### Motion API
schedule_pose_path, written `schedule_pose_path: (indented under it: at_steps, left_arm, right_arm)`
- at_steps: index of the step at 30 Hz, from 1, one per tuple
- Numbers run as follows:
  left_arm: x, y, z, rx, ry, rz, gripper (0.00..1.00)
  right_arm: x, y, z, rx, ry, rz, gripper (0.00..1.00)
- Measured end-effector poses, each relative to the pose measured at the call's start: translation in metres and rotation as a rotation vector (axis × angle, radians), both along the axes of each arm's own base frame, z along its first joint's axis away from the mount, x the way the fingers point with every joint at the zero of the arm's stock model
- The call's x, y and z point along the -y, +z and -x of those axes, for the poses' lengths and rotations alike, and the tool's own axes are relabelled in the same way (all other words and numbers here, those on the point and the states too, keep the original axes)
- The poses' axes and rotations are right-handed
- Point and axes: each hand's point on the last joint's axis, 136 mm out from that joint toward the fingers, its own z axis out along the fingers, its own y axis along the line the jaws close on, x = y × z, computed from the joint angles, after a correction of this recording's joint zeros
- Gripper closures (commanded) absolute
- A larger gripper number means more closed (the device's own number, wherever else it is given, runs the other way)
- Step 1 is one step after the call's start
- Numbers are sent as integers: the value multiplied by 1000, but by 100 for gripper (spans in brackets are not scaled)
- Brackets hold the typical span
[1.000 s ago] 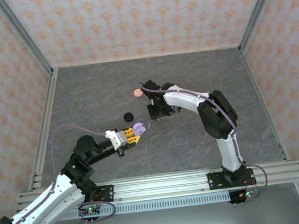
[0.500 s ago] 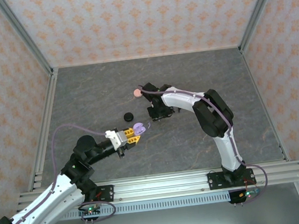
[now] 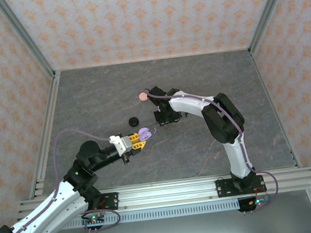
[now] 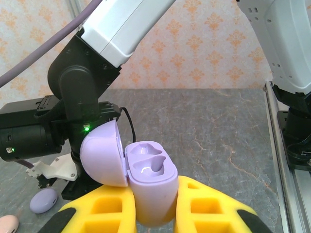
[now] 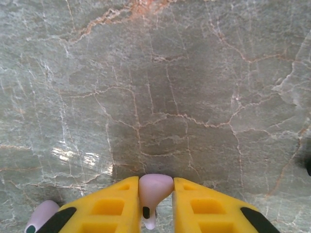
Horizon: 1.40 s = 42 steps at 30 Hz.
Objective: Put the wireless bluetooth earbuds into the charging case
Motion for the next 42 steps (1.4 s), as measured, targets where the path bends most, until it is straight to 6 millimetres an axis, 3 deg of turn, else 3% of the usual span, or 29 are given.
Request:
schedule_pose_path:
  at_steps: [3, 6, 16, 22, 28, 32, 42]
  left_arm:
    - [1, -6, -1, -16, 1, -4, 100]
    - [2, -13, -4, -39, 8, -3, 100]
    - [5, -24, -21, -77, 59, 14, 100]
    - [8, -32, -35, -118, 102, 25, 100]
    - [18, -40, -48, -179, 109, 21, 100]
    - [24, -33, -56, -182, 109, 42, 100]
    - [28, -25, -62, -192, 110, 78, 100]
  right_arm:
    - [0, 6, 0, 26, -1, -20, 81]
    - [3, 24, 3, 62, -11, -51, 81]
    - [15, 134, 26, 283, -61, -309, 81]
    - [22, 177, 53, 382, -87, -485, 82]
    - [5, 215, 79, 474, -47, -664, 82]
    - [-10, 230, 94, 510, -6, -748, 82]
    - [-25, 231, 103, 547, 25, -789, 82]
